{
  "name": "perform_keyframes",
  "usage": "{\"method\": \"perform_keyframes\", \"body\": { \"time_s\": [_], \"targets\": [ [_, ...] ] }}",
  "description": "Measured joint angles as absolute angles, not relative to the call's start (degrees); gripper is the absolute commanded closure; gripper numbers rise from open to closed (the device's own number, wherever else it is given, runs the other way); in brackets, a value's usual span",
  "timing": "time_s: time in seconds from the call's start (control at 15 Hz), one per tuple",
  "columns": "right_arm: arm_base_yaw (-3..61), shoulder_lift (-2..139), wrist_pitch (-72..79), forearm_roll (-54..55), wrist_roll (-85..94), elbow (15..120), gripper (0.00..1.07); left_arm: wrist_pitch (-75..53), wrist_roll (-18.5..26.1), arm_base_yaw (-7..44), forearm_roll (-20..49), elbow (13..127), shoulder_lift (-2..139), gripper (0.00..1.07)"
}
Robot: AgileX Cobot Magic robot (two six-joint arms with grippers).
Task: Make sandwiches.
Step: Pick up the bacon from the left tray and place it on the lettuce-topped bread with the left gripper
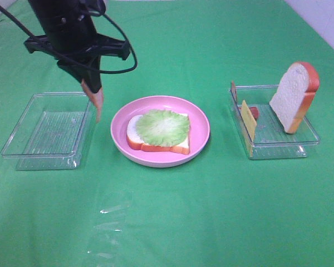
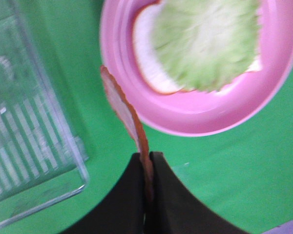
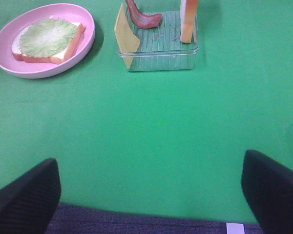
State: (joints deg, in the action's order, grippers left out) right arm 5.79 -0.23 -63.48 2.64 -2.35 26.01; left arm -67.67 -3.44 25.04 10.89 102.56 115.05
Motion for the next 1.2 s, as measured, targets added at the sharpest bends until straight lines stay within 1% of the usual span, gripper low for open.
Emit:
{"method": "perform_keyframes", "body": {
  "time_s": [0.07,0.13,0.2,0.27,0.33,0.53,0.6,0.8,1.0,1.13,1.2],
  "targets": [
    [5.8,-0.2,-63.5,2.6,-2.3,26.0,0.12,-66.8,-2.1,25.0,13.7,102.9,115.0,1.07],
    [5.8,-0.2,-63.5,2.6,-2.3,26.0,0.12,-63.4,3.4,25.0,21.4,103.3,115.1,1.07],
    [5.8,-0.2,-63.5,2.6,-2.3,26.0,0.12,-62.6,5.0,25.0,23.4,103.3,115.2,1.07],
    [5.8,-0.2,-63.5,2.6,-2.3,26.0,0.12,-61.0,8.8,25.0,28.5,103.4,115.8,1.07],
    [5.8,-0.2,-63.5,2.6,-2.3,26.0,0.12,-59.6,13.3,25.0,35.1,103.5,117.4,1.07],
    [5.8,-0.2,-63.5,2.6,-2.3,26.0,0.12,-58.9,19.8,25.0,44.1,103.5,121.9,1.07],
    [5.8,-0.2,-63.5,2.6,-2.3,26.0,0.12,-58.7,20.7,25.0,45.4,103.5,122.7,1.07],
    [5.8,-0.2,-63.5,2.6,-2.3,26.0,0.12,-58.3,25.3,25.0,51.3,103.5,127.5,1.07],
    [5.8,-0.2,-63.5,2.6,-2.3,26.0,0.12,-58.3,26.7,25.0,51.3,103.5,129.8,1.07],
    [5.8,-0.2,-63.5,2.6,-2.3,26.0,0.12,-58.3,26.8,25.0,48.8,103.5,130.6,1.07],
    [5.8,-0.2,-63.5,2.6,-2.3,26.0,0.12,-58.3,26.8,25.0,46.4,103.5,130.6,1.07]
  ]
}}
